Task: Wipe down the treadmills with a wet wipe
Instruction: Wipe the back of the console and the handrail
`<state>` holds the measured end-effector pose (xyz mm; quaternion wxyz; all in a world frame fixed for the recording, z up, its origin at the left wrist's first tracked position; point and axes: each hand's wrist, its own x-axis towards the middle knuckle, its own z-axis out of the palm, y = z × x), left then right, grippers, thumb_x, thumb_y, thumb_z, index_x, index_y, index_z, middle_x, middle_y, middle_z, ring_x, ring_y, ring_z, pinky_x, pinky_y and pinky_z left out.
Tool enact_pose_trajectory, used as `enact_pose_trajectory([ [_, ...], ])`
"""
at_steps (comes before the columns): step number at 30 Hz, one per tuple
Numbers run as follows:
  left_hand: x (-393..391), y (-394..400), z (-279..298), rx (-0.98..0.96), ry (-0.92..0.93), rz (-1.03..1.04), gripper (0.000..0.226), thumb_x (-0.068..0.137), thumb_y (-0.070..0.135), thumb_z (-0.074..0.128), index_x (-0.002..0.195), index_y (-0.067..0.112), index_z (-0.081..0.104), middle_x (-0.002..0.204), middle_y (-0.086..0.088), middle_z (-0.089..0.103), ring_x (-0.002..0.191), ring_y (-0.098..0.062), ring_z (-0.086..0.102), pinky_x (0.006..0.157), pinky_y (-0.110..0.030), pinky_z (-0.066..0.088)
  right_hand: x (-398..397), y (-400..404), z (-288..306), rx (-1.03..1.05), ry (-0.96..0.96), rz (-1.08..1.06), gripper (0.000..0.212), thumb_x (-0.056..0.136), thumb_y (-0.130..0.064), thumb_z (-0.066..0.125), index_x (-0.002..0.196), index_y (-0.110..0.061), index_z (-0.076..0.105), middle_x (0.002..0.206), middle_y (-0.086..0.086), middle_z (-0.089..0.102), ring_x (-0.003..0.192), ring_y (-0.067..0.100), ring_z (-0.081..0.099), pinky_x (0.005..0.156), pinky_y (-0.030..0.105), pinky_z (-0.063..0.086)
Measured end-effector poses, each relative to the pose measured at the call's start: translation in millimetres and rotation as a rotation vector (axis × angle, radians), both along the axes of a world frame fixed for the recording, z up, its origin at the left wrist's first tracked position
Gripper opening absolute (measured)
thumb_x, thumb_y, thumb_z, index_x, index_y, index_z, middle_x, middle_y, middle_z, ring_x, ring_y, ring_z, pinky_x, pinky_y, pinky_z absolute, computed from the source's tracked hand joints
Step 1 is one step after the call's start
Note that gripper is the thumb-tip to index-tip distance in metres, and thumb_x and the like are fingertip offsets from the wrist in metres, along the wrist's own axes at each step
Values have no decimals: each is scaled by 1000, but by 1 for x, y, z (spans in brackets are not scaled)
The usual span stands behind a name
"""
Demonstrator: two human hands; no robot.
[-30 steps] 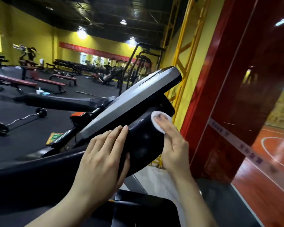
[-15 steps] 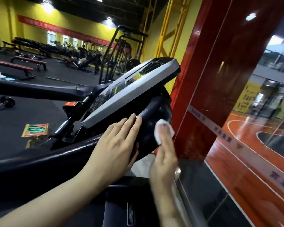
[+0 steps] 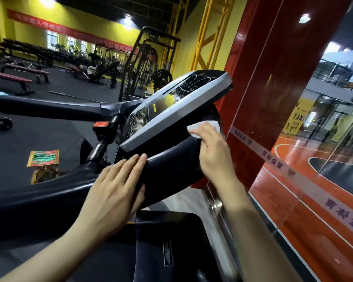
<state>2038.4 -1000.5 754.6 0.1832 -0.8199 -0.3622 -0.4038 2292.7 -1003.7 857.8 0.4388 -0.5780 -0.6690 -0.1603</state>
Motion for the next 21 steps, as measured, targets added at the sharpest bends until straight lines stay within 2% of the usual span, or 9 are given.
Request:
enact_pose_trajectory([
  [3, -9, 0, -6, -15, -19, 39, 61, 101, 35, 42, 154, 5, 40, 136, -16, 58, 118, -36, 59, 101, -47, 46, -47, -27, -49, 31, -118, 98, 54, 93, -5, 30, 133, -16, 65, 143, 3, 56, 142, 20, 41, 123, 36, 24],
  [5, -8, -1, -7, -24, -39, 36, 61, 99, 33, 43, 152, 4, 42, 130, -17, 59, 114, -36, 59, 99, -46, 46, -64, -43, -73, 53, -215, 178, 51, 99, -1, 34, 141, -17, 58, 151, 2, 49, 147, 17, 35, 123, 41, 26],
  [7, -7, -3, -6, -31, -42, 33, 61, 98, 33, 43, 152, 4, 43, 129, -17, 58, 113, -36, 58, 99, -46, 46, -52, -47, -79, 83, -238, 196, 57, 97, 11, 41, 144, -18, 55, 152, 2, 47, 147, 17, 35, 121, 44, 29],
  [9, -8, -4, -5, -38, -37, 38, 61, 98, 32, 43, 152, 4, 42, 128, -16, 57, 114, -35, 58, 99, -46, 46, -27, -38, -69, 119, -61, 143, 70, 89, 24, 42, 144, -18, 53, 152, 2, 48, 146, 15, 37, 121, 43, 31],
  [12, -10, -4, -6, -49, -28, 32, 61, 98, 31, 43, 154, 5, 40, 131, -15, 56, 117, -34, 57, 102, -46, 44, -4, -20, -47, 203, 349, -22, 59, 95, 16, 40, 142, -16, 57, 150, -3, 51, 141, 3, 41, 119, 24, 32],
  [14, -10, -4, -5, -58, -23, 28, 61, 98, 30, 43, 154, 6, 39, 132, -15, 55, 117, -34, 56, 102, -45, 44, -11, -16, -49, 262, 404, -49, 52, 98, 11, 42, 139, -15, 59, 150, -2, 50, 143, 10, 42, 116, 16, 31],
  [17, -9, -5, -4, -63, -31, 19, 62, 98, 29, 44, 154, 6, 39, 131, -14, 56, 116, -34, 56, 103, -45, 44, -44, -29, -79, 289, 284, -26, 51, 97, 10, 46, 141, -13, 58, 153, 2, 46, 145, 15, 39, 117, 36, 37],
  [19, -10, -5, -5, -63, -34, 19, 62, 97, 30, 45, 154, 6, 39, 131, -14, 56, 117, -34, 57, 103, -45, 44, -68, -43, -106, 230, 102, 57, 52, 96, 10, 47, 142, -13, 55, 156, 4, 43, 148, 19, 35, 118, 45, 35],
  [21, -10, -4, -6, -61, -33, 19, 62, 97, 31, 45, 154, 6, 39, 132, -14, 56, 117, -34, 57, 103, -44, 44, -80, -50, -127, 193, -84, 130, 45, 102, 1, 43, 142, -13, 55, 155, 5, 44, 148, 24, 35, 117, 51, 35],
])
